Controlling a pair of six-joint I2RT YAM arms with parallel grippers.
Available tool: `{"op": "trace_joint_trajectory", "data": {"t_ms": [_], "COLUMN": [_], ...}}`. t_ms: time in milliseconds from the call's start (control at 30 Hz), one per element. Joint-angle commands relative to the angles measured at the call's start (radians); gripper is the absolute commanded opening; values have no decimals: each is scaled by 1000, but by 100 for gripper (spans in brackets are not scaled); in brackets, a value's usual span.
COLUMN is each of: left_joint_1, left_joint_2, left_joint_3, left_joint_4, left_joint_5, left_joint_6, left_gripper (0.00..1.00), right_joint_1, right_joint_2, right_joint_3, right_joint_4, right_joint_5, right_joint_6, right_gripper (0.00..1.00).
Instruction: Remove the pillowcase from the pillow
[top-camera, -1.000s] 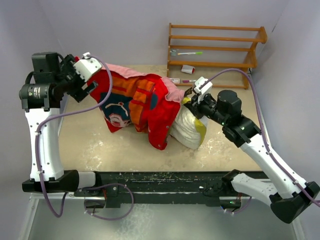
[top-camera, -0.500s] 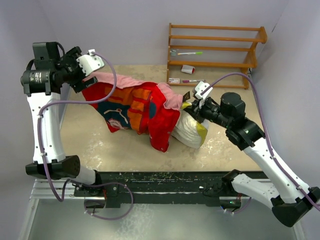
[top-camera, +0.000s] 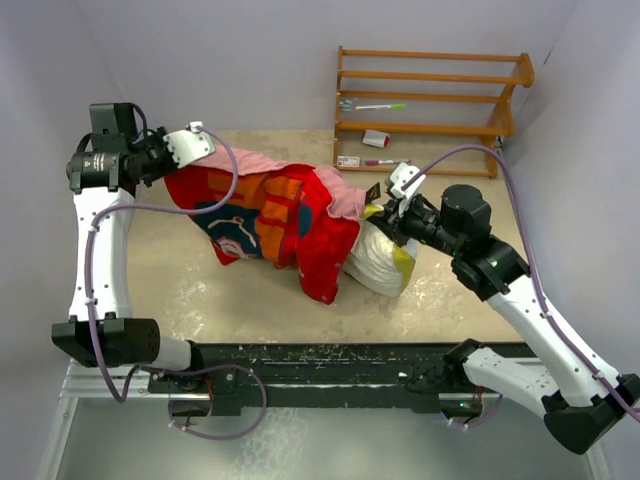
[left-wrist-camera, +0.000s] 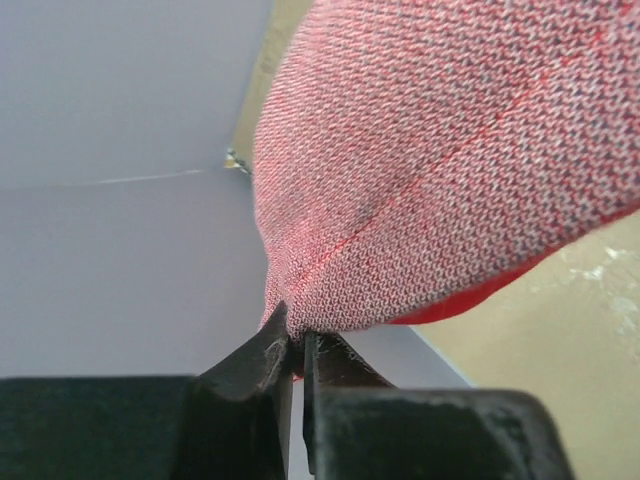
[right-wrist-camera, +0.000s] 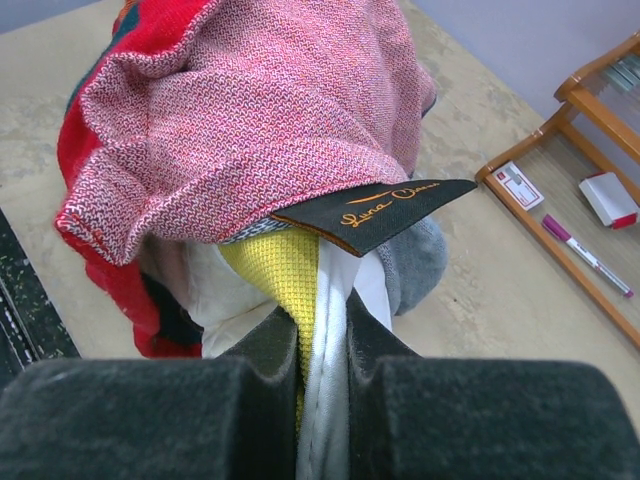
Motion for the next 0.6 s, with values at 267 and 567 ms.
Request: {"op": "trace_joint_trajectory", "data": {"t_ms": [267,567], "left_joint_1": [73,320], "left_joint_2": [-60,38], "left_joint_3": [-72,-35], "left_joint_4": [494,642], "left_joint_5": [-209,-225], "left_joint_6": [-117,-82], "left_gripper": [0,0], "right_joint_1": [-37,-60], "right_joint_2": [-87,-116], "right_joint_3": [61,74], "right_joint_4": [100,137], "right_joint_5": [206,380], "right_joint_6": [-10,0], "right_gripper": [0,0]}}
